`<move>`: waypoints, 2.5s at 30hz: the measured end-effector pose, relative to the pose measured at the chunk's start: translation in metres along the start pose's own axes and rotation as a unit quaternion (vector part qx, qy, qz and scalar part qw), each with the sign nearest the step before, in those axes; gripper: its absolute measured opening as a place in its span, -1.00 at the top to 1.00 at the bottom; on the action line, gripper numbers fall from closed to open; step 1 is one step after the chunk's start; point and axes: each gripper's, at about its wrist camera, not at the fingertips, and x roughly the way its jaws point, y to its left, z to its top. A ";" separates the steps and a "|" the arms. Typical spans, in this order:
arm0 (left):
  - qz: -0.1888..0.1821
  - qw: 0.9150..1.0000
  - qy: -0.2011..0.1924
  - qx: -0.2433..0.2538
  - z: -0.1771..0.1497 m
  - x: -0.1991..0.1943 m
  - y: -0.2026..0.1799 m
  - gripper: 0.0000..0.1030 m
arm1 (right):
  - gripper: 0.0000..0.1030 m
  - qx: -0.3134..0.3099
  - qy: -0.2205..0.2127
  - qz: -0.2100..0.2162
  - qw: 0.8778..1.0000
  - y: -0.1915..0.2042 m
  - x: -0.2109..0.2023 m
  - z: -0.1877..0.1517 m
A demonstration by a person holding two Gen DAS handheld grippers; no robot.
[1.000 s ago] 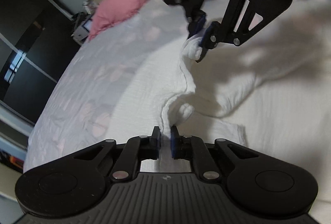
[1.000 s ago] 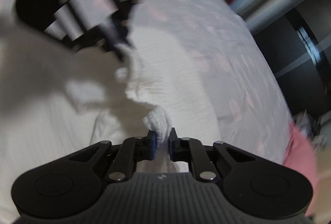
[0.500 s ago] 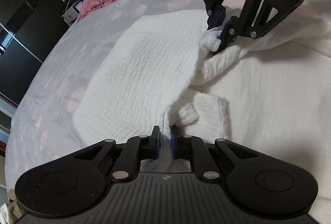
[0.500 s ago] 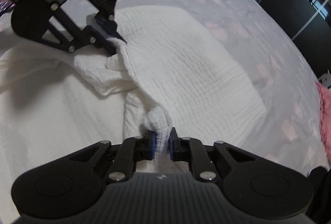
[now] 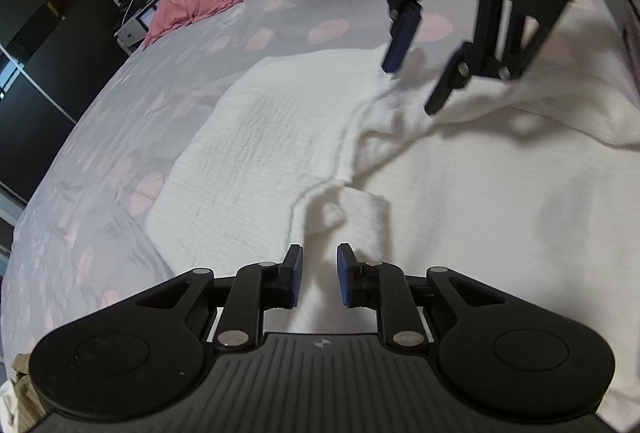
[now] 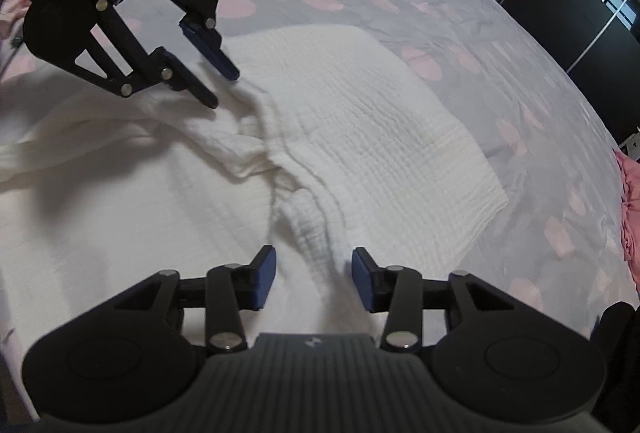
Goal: Fold clothes
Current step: 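Open both tools and release the folded white cloth on the bed, then grasp the rolled white cloth end with both tools and lift it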
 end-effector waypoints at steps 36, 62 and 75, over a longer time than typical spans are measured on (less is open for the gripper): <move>-0.015 0.981 0.042 0.187 -0.081 -0.096 -0.153 0.43 | -0.24 -0.285 0.039 -0.004 0.958 0.153 -0.093 -0.102; 0.005 0.961 0.012 0.277 -0.077 -0.062 -0.184 0.71 | 0.56 -0.344 0.046 -0.033 0.937 0.175 -0.068 -0.113; -0.018 0.990 -0.006 0.137 -0.035 -0.102 -0.138 0.89 | 0.65 -0.215 0.000 -0.022 0.976 0.134 -0.116 -0.077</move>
